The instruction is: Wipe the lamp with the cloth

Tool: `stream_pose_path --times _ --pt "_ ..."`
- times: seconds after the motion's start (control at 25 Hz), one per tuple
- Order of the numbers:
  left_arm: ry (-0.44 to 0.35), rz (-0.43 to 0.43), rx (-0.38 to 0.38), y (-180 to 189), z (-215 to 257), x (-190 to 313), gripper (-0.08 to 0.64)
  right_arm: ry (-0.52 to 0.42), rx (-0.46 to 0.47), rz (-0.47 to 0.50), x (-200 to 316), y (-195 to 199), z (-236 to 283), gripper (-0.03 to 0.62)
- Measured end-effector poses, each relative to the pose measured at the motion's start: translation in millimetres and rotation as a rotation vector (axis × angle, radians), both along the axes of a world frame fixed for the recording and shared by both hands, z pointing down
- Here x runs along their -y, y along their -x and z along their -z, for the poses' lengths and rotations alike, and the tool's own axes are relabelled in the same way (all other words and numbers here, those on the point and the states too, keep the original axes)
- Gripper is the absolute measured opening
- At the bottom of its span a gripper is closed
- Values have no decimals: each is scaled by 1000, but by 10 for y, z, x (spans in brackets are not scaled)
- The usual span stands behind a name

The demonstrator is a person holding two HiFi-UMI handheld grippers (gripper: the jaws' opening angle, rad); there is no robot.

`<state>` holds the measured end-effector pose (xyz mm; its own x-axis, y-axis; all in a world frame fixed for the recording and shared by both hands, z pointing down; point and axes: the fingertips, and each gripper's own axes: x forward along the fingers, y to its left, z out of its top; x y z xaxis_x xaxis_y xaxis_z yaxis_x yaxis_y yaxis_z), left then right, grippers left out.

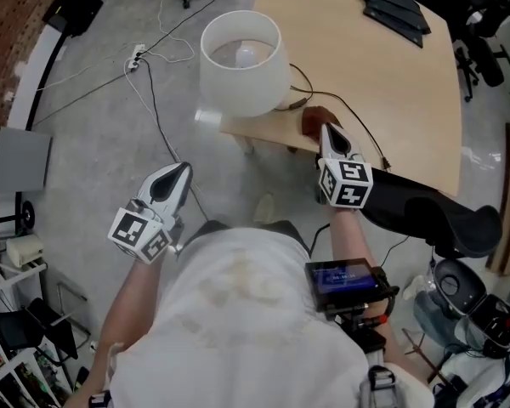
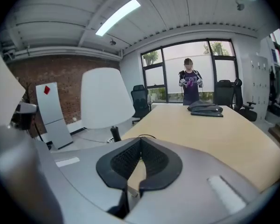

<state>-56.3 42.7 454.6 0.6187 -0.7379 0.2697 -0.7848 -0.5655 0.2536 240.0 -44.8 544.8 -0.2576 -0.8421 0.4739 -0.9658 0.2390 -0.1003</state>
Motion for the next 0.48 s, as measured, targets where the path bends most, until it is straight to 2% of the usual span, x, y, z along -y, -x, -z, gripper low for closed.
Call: stream_pose_path --times 0.12,0.32,0.48 --pt "-5 -41 -14 -55 -21 -10 2 -51 72 55 -221 170 258 12" --pt "-6 -88 -42 13 -64 -174 2 -127 142 128 -662 567 623 11" --pt "-19 -111 -58 21 -78 -307 2 -156 209 198 -995 909 734 11"
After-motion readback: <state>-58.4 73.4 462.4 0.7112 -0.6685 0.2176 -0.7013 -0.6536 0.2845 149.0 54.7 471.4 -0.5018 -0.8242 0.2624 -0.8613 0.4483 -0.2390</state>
